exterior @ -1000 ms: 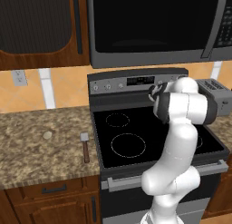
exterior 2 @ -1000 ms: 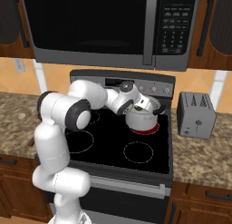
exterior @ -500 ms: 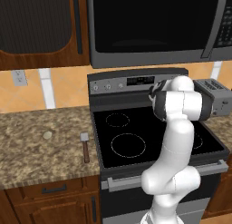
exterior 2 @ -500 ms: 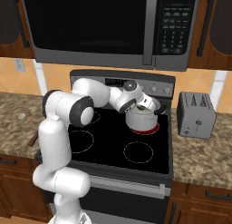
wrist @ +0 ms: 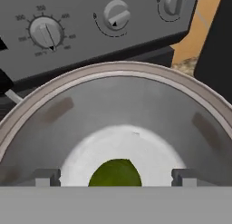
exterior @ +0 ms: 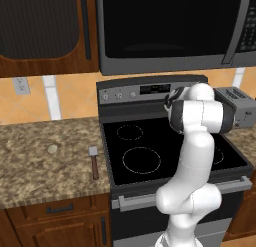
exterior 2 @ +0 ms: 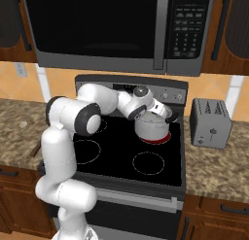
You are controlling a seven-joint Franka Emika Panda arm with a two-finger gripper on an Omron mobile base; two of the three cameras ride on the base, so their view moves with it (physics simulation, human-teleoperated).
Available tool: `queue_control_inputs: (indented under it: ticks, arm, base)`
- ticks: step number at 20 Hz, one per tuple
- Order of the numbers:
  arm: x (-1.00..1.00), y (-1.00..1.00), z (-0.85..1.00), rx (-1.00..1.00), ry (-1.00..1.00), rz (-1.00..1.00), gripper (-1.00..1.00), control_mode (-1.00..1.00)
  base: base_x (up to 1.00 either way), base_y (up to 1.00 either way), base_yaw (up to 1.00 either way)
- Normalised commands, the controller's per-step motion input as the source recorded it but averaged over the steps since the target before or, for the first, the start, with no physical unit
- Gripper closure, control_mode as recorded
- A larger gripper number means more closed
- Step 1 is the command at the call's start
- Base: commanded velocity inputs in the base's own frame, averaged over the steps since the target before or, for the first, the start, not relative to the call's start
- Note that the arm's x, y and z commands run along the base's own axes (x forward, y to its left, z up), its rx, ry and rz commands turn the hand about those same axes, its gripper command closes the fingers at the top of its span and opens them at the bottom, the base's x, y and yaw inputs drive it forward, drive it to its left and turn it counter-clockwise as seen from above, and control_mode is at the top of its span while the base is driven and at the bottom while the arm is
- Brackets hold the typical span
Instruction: Put the lime and garlic in the pot. Retrieve the spatula and lightly stir the vegetables in the pot.
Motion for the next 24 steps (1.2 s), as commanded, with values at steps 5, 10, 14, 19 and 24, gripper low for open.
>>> queue_control_inputs:
  ticks: [5, 10, 14, 19, 24]
  arm:
    - [-0.20, 0.08, 0.43, 0.00, -0.07, 0.02, -1.00, -1.00]
    - [-0.74, 0.25, 0.37, 0.00, -0.22, 0.04, -1.00, -1.00]
    - [-0.89, 0.22, 0.43, 0.00, -0.20, 0.05, -1.00, -1.00]
    - [-1.00, 0.24, 0.64, 0.00, -0.04, 0.08, -1.00, -1.00]
    - [-0.83, 0.50, 0.72, -0.03, 0.23, 0.19, -1.00, -1.00]
  base:
    - [0.00, 0.00, 0.00]
    - [0.00, 0.00, 0.00]
    - [0.00, 0.00, 0.00]
    - [0.00, 0.00, 0.00]
    - [0.00, 0.00, 0.00]
